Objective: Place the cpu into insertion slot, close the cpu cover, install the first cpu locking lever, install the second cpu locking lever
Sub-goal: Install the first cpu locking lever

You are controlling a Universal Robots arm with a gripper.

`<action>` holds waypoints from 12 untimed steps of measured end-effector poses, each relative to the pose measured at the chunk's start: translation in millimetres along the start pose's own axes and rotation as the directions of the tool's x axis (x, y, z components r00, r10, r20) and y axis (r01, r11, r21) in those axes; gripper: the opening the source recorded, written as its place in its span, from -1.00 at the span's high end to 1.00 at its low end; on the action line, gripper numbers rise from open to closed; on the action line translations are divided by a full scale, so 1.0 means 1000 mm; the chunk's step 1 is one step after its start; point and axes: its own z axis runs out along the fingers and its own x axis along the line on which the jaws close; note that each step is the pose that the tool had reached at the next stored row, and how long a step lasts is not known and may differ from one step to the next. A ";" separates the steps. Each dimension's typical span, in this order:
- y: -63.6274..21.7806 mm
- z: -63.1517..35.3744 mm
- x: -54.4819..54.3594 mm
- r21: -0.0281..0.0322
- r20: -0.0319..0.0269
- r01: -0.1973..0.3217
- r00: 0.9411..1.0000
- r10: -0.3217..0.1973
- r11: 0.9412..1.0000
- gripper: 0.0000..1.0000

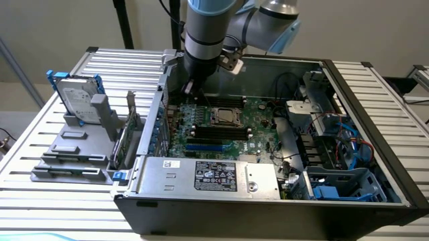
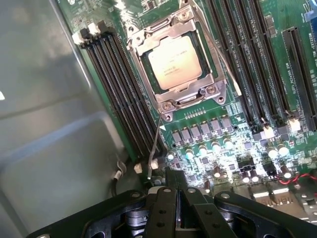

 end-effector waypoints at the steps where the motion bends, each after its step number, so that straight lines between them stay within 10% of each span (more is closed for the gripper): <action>1: 0.0000 0.0000 0.000 -0.003 -0.004 -0.013 1.000 0.013 1.000 0.79; 6: -0.0003 0.0000 0.000 -0.011 -0.027 -0.070 0.997 0.070 0.997 0.79; 12: -0.0006 0.0001 0.000 0.003 -0.073 -0.104 0.992 0.103 0.995 0.79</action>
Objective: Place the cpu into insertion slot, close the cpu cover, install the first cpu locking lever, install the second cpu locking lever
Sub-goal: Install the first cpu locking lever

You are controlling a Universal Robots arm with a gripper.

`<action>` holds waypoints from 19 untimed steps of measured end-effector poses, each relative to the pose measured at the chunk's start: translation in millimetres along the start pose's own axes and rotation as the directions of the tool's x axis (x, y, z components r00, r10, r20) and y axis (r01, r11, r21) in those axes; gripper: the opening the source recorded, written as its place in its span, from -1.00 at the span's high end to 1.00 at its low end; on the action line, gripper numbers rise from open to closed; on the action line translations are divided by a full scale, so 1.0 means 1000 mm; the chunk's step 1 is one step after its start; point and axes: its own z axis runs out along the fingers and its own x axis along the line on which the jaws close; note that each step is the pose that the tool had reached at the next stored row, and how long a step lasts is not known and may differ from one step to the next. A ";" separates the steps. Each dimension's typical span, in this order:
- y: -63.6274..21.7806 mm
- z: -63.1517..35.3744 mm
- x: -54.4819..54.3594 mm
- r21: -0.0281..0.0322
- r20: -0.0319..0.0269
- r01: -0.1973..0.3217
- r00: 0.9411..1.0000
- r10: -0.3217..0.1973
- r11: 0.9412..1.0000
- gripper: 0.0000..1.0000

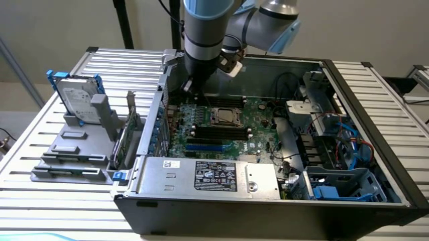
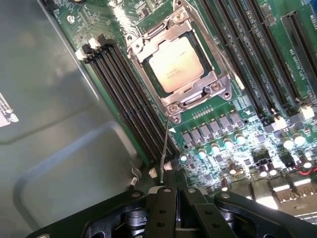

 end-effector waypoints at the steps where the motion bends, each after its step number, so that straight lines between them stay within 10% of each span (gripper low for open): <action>1: 0.0000 0.0000 0.000 0.003 -0.006 -0.002 1.000 0.002 1.000 0.79; 7: 0.0029 -0.0001 0.002 0.011 -0.029 -0.009 1.000 0.010 1.000 0.79; 19: 0.0430 -0.0022 0.027 0.014 -0.035 -0.012 0.999 0.012 1.000 0.79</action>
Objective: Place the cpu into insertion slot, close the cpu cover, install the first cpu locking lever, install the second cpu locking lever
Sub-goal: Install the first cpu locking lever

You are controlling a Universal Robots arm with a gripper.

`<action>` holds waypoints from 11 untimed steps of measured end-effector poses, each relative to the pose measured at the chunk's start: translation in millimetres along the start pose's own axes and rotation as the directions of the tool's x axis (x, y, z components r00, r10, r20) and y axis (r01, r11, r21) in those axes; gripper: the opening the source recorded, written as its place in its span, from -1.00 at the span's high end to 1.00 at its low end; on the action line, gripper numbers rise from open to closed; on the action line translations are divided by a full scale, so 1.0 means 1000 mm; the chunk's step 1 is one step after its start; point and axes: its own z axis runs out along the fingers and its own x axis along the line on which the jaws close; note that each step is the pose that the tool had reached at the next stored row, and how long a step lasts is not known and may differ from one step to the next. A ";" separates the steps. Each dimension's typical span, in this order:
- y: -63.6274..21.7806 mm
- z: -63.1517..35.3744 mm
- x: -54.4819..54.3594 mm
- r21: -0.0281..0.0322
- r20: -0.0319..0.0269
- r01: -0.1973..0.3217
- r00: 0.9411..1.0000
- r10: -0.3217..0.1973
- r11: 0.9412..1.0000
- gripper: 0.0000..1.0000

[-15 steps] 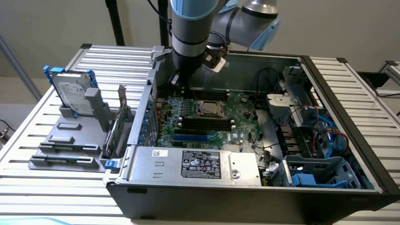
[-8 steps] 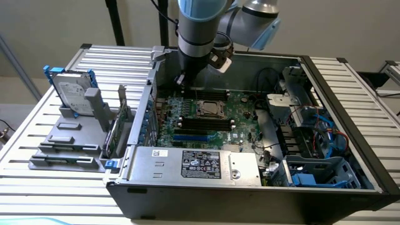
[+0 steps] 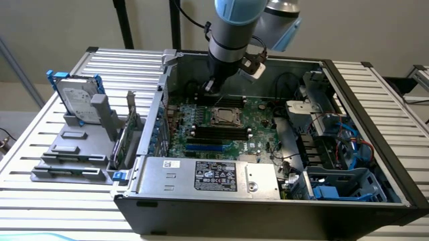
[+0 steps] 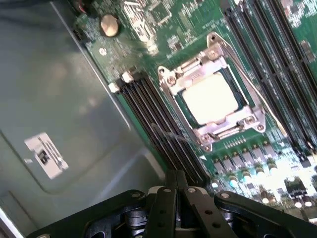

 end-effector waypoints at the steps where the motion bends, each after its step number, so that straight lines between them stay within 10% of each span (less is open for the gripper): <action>1: 0.0009 0.0004 0.000 0.000 0.000 0.000 1.000 0.000 1.000 0.79; 4: 0.0017 0.0028 0.000 -0.002 0.001 0.000 1.000 0.000 1.000 0.79; 11: 0.0034 0.0097 -0.003 -0.018 0.024 0.000 1.000 0.001 1.000 0.79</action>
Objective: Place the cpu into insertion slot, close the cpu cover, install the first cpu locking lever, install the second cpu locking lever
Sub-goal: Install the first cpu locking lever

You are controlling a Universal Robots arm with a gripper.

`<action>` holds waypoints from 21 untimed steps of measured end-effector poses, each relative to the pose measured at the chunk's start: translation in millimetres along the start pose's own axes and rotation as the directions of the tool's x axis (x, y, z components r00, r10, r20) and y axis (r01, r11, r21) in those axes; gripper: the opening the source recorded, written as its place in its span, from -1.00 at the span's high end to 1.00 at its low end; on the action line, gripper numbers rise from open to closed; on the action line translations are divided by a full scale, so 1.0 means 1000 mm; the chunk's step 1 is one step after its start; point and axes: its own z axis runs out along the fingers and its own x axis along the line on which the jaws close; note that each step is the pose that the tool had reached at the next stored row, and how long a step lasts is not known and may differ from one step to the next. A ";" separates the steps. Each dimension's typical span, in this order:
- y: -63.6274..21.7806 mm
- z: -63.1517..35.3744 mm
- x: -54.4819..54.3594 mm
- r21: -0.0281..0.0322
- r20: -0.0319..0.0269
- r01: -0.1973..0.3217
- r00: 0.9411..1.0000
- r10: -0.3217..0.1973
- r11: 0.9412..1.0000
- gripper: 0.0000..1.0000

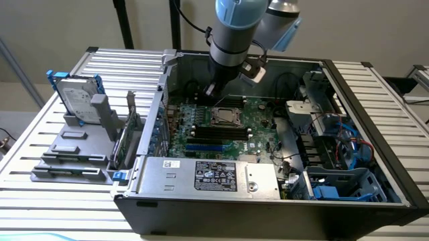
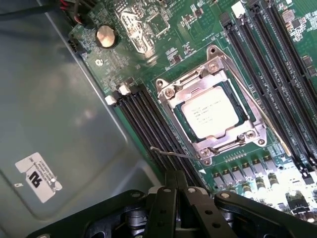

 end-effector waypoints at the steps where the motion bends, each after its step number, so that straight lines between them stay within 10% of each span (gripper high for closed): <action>1: 0.0002 0.0010 0.000 -0.002 0.003 0.000 1.000 0.000 1.000 0.79; 21: -0.0001 0.0240 -0.008 -0.008 0.017 0.004 1.000 -0.004 1.000 0.79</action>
